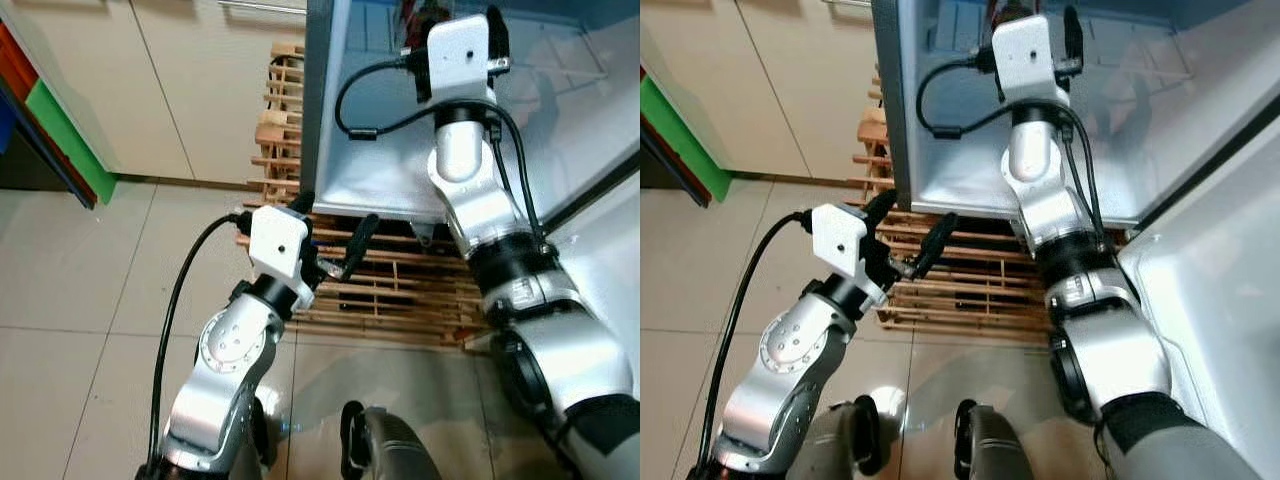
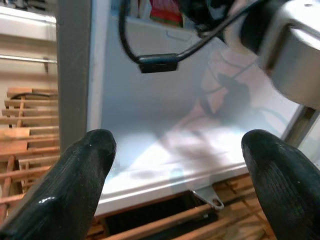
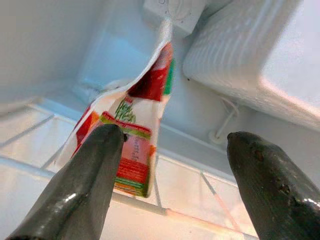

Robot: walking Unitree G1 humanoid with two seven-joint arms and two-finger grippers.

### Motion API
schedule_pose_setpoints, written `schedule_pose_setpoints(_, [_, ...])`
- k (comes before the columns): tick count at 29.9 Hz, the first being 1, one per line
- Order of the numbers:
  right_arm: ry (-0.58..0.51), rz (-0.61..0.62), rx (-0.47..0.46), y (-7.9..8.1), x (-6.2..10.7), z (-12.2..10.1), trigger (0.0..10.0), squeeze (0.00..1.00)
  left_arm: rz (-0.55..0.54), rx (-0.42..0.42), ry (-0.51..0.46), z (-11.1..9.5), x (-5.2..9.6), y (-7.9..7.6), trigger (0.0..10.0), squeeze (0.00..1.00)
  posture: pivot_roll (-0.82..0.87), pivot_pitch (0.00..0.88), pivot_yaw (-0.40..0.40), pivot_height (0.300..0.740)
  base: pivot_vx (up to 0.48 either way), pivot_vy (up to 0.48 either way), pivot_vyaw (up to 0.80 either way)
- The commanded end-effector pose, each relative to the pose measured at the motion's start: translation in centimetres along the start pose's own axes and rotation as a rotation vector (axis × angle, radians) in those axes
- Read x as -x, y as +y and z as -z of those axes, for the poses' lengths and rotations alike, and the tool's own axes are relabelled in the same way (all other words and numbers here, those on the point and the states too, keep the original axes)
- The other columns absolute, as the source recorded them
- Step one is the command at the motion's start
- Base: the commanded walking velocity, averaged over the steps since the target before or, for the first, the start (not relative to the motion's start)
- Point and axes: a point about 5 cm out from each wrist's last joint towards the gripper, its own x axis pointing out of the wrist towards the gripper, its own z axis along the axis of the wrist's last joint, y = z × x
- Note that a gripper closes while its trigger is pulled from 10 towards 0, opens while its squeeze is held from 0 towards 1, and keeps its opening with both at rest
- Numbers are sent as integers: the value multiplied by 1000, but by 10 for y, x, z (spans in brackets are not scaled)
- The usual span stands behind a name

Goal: Restocking fridge

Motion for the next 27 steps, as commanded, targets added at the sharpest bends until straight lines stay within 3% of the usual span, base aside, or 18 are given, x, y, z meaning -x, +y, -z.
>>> schedule_pose_setpoints(1, [-10,4,-23,-7,3,-7,10000,0,11,13,-1,3,-1,-2,10000,0,-5,158,-96,732,0,0,0])
schedule_pose_setpoints(4, [38,-26,-31,-13,25,-2,10000,0,18,14,-13,5,-8,0,10000,0,-37,109,-99,732,0,0,0])
schedule_pose_setpoints(5, [38,-26,-31,-13,25,-2,10000,0,18,14,-13,5,-8,0,10000,0,-37,109,-99,732,0,0,0])
schedule_pose_setpoints(7, [81,-42,-71,-21,52,1,10000,0,18,9,-11,10,-12,3,10000,0,-58,64,-89,732,0,0,0])
schedule_pose_setpoints(8, [81,-42,-71,-21,52,1,10000,0,18,9,-11,10,-12,3,10000,0,-58,64,-89,732,0,0,0])
schedule_pose_setpoints(9, [105,-53,-89,-26,74,12,10000,0,-15,11,21,16,-12,11,10000,0,-67,25,-72,732,0,0,0])
schedule_pose_setpoints(13, [177,-73,-133,-32,103,29,10000,0,-73,12,69,21,-3,30,10000,0,-74,0,-36,732,0,0,0])
schedule_pose_setpoints(14, [206,-72,-144,-36,113,35,10000,518,-89,-3,82,22,2,36,10000,0,-73,0,-27,732,0,0,0])
schedule_pose_setpoints(15, [230,-72,-151,-39,121,39,10000,937,-103,-19,91,22,5,41,10000,0,-73,0,-23,732,0,0,0])
schedule_pose_setpoints(16, [256,-76,-148,-42,129,45,10000,1000,-121,-30,97,22,7,47,10000,0,-76,0,-9,732,0,0,0])
schedule_pose_setpoints(23, [369,-119,-159,-49,167,75,10000,1000,-195,-95,153,29,22,64,10000,0,-78,0,21,732,0,0,0])
schedule_pose_setpoints(27, [503,-62,-318,-58,183,95,10000,1000,-227,-113,225,43,44,74,10000,0,-92,0,30,732,0,0,0])
